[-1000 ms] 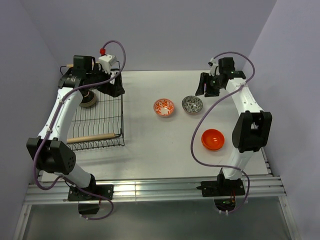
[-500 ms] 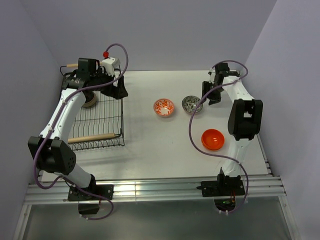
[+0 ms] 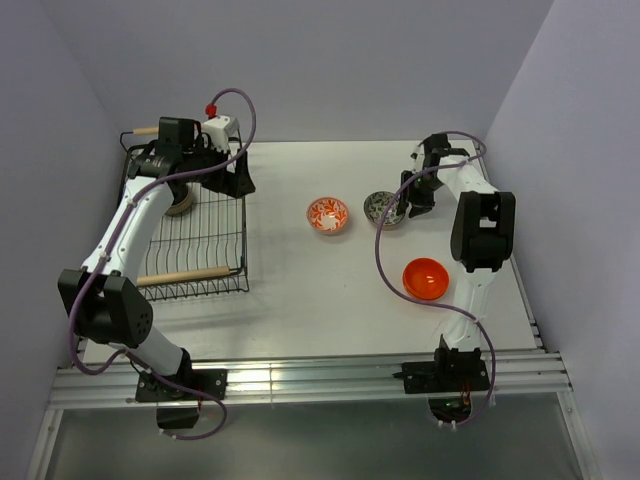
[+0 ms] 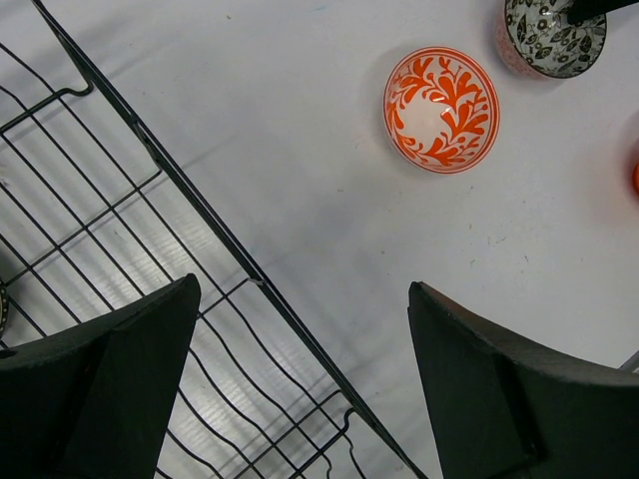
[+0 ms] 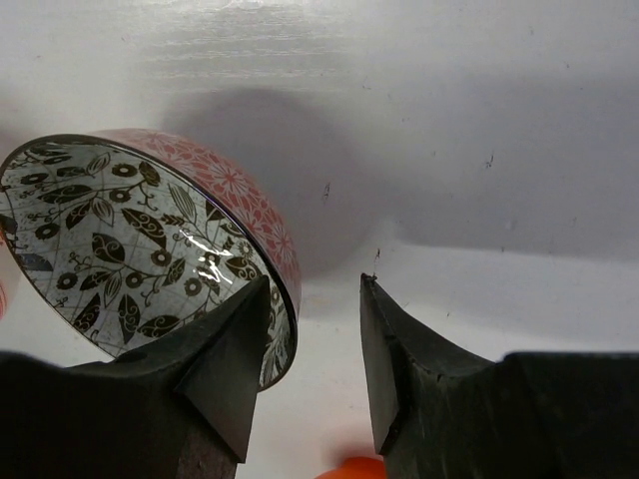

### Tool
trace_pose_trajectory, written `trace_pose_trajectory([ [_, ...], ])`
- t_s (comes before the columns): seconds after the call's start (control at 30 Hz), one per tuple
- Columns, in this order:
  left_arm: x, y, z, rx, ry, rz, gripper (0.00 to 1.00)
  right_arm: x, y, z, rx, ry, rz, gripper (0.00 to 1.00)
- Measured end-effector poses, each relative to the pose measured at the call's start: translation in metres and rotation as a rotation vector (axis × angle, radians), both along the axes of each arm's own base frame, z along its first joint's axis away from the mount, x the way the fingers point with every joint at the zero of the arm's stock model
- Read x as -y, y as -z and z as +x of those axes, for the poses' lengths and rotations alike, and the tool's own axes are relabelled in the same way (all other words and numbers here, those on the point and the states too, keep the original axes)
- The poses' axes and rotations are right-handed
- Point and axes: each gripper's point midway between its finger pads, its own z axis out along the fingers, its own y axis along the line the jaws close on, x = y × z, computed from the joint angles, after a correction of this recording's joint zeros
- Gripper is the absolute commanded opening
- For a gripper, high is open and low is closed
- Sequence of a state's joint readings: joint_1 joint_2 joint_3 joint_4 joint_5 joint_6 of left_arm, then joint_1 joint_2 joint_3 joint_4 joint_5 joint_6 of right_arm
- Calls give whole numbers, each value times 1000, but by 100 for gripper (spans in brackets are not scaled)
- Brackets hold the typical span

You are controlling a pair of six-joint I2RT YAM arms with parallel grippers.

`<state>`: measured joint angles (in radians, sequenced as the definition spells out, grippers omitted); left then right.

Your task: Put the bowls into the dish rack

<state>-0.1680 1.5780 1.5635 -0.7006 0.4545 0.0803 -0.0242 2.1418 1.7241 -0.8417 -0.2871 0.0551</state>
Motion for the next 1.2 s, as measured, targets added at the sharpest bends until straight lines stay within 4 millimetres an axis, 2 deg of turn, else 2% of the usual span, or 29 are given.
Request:
trace_pose_trajectory([
  [0.13, 1, 7, 2, -21, -5, -2, 91, -2, 0, 3, 9, 7, 12, 45],
  [0.23, 1, 10, 3, -35, -12, -6, 90, -3, 0, 7, 19, 16, 19, 37],
  [0.27, 1, 10, 3, -37, -13, -7, 90, -4, 0, 8, 22, 19, 24, 31],
  [0.43, 1, 10, 3, -42, -21, -12, 91, -7, -1, 12, 36, 26, 45, 18],
  [0.47, 1, 10, 3, -45, -24, -16, 92, -8, -2, 12, 39, 26, 47, 10],
  [0.53, 2, 10, 3, -49, -26, -22, 92, -8, -2, 12, 37, 29, 47, 2],
  [0.73, 10, 15, 1, -96, -22, -68, 92, -9, -3, 14, 48, 21, 63, 0],
  [0.83, 15, 15, 0, -117, -20, -104, 93, -13, -12, 16, 87, 13, 128, 0],
  [0.9, 19, 11, 0, -117, -16, -133, 93, -14, -28, 15, 136, 18, 179, 0],
  [0.97, 24, 5, 3, -111, -13, -171, 93, -15, -54, 14, 200, 20, 227, 0],
  [1.03, 30, -2, 3, -111, -7, -210, 93, -17, -89, 17, 288, 22, 271, 0],
  [1.1, 38, -13, 3, -119, 4, -268, 95, -25, -134, 22, 407, 8, 322, 0],
  [1.13, 41, -21, 2, -119, 11, -296, 96, -33, -159, 23, 470, -8, 356, 0],
  [1.2, 49, -39, 2, -115, 30, -360, 99, -50, -193, 20, 560, -47, 419, 0],
])
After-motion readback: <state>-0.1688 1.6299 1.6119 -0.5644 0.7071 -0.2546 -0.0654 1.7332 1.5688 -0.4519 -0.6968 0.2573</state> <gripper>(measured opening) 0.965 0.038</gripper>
